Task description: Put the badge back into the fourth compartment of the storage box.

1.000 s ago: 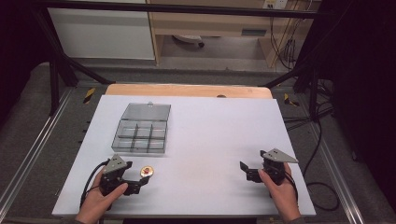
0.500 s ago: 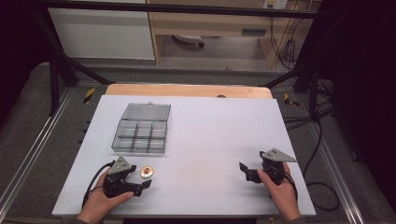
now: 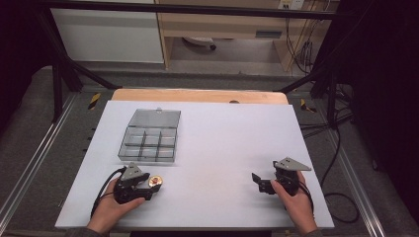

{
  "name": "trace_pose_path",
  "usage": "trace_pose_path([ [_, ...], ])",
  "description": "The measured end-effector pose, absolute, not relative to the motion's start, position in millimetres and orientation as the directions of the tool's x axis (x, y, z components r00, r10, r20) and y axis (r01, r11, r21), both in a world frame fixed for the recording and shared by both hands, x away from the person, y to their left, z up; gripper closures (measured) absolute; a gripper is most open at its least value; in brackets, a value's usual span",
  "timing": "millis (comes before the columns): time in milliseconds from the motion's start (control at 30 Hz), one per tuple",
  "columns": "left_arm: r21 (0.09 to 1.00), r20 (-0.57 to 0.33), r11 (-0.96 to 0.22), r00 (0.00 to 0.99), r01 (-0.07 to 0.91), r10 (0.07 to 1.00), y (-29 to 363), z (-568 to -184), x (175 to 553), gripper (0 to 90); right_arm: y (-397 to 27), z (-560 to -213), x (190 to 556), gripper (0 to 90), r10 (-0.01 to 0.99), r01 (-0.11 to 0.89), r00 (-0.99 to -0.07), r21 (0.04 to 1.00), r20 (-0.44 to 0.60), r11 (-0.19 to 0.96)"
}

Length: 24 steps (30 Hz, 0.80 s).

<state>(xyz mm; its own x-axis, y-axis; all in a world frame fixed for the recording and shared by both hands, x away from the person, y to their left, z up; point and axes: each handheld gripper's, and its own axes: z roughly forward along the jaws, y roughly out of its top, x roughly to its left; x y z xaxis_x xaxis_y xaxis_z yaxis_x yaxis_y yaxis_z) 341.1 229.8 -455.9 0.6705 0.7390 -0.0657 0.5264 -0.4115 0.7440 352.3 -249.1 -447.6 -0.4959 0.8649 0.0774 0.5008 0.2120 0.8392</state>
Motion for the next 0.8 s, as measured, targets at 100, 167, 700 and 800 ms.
trace_pose_path([
  [100,0.746,-0.050,-0.419,0.672,0.517,0.739,227.1,-456.6,342.5,40.0,-249.0,-447.6,352.3,3.4,0.864,0.499,-0.497,0.839,0.074,0.215],
  [167,0.748,-0.036,-0.427,0.674,0.508,0.738,225.1,-457.0,342.7,43.3,-248.8,-448.0,352.6,3.5,0.864,0.498,-0.498,0.839,0.071,0.218],
  [700,0.740,0.008,-0.456,0.671,0.495,0.741,219.5,-455.5,340.4,47.8,-248.3,-448.6,353.0,3.7,0.864,0.506,-0.499,0.833,0.072,0.223],
  [800,0.753,-0.002,-0.435,0.663,0.493,0.749,221.2,-453.0,340.1,48.1,-248.1,-448.4,352.6,3.7,0.863,0.508,-0.500,0.832,0.075,0.221],
])
